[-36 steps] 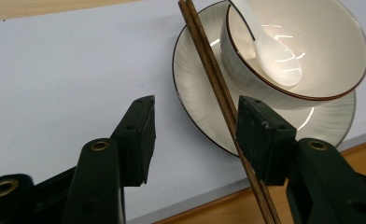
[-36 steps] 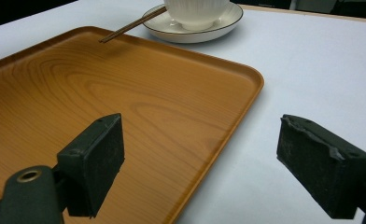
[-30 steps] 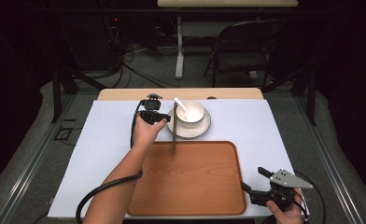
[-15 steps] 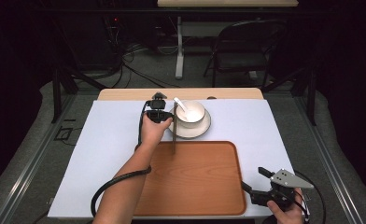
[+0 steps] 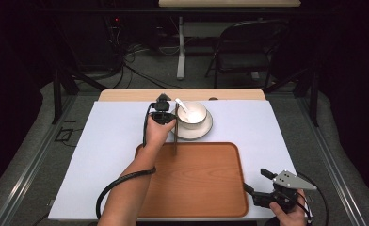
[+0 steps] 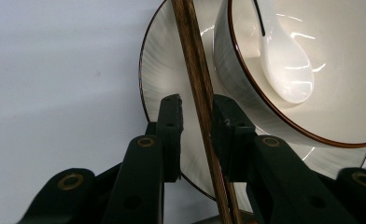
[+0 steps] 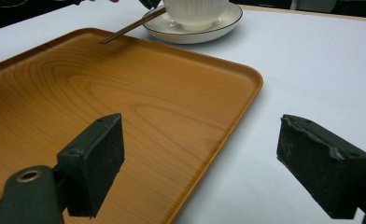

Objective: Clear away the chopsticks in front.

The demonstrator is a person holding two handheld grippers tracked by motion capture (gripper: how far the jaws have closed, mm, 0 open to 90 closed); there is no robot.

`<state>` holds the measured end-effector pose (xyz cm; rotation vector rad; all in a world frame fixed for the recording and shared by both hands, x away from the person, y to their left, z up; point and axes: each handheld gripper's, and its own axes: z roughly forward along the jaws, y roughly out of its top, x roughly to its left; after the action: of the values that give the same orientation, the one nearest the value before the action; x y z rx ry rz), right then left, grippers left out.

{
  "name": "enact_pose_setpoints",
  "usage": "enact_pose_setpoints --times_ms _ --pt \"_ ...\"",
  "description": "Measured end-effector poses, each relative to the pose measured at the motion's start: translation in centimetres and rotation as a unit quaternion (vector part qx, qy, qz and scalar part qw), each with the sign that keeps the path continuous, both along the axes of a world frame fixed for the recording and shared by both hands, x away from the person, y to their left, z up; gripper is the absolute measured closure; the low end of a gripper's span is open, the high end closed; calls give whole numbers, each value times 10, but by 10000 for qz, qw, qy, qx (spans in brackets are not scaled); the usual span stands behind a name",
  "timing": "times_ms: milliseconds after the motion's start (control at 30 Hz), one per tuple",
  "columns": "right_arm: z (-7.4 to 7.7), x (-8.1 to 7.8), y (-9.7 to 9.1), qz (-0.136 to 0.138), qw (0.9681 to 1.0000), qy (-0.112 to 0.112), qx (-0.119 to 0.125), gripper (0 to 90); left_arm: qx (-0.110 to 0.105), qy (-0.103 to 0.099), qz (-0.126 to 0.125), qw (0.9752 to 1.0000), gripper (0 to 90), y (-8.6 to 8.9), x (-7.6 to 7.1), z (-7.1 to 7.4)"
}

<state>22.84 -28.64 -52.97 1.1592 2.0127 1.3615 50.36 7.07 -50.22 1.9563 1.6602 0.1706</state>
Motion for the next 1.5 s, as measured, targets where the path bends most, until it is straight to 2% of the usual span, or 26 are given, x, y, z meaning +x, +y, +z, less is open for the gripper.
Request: enact_pose_setpoints --times_ms 233,267,500,700,800,900,967,1067,1167,1333,1500 --pt "0 0 0 -2 10000 1 -4 147 -59 121 -11 9999 741 0 3 0" --pt "0 0 0 -7 10000 5 8 147 -147 145 22 9998 741 0 3 0" --pt "0 0 0 -14 10000 1 9 147 -296 483 182 9982 768 2 8 -3" --pt "0 0 -1 -8 10000 -4 5 147 -250 655 259 9972 788 3 12 -2" --pt "0 0 -1 -12 10000 -6 11 147 -233 827 276 9959 804 2 15 -2" --pt "0 0 -1 -11 10000 4 14 147 -120 1016 365 9941 825 0 18 -1" --pt "0 1 -1 -10 10000 7 19 147 -5 1023 416 9939 836 -3 19 0" --pt "0 0 -1 -8 10000 8 18 147 -30 1110 417 9929 847 -3 20 2" --pt "0 0 -1 -5 10000 3 18 147 -74 1041 467 9934 850 0 20 4" --pt "0 0 -1 -4 10000 8 21 147 -174 969 547 9936 851 13 17 11" --pt "0 1 -1 -10 10000 -2 30 147 -281 932 628 9933 851 32 8 21"
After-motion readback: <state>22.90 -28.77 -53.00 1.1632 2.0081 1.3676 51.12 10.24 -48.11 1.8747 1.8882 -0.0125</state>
